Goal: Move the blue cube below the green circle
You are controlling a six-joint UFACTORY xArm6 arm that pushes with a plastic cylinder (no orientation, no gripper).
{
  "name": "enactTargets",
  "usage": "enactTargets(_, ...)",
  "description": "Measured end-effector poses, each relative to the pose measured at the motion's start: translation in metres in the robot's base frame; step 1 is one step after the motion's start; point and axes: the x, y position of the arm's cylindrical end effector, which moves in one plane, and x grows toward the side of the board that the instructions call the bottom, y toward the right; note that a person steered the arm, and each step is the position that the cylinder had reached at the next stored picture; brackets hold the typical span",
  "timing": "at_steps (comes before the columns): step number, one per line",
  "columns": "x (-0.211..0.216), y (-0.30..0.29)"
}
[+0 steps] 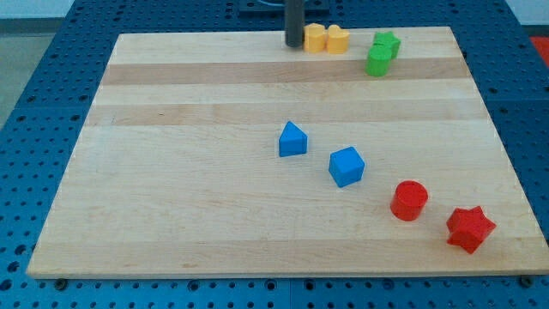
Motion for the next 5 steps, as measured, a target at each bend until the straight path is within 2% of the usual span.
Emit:
enactTargets(2,0.0,0.053)
enactTargets(3,0.002,0.048)
enactTargets(5,0.095,-0.021)
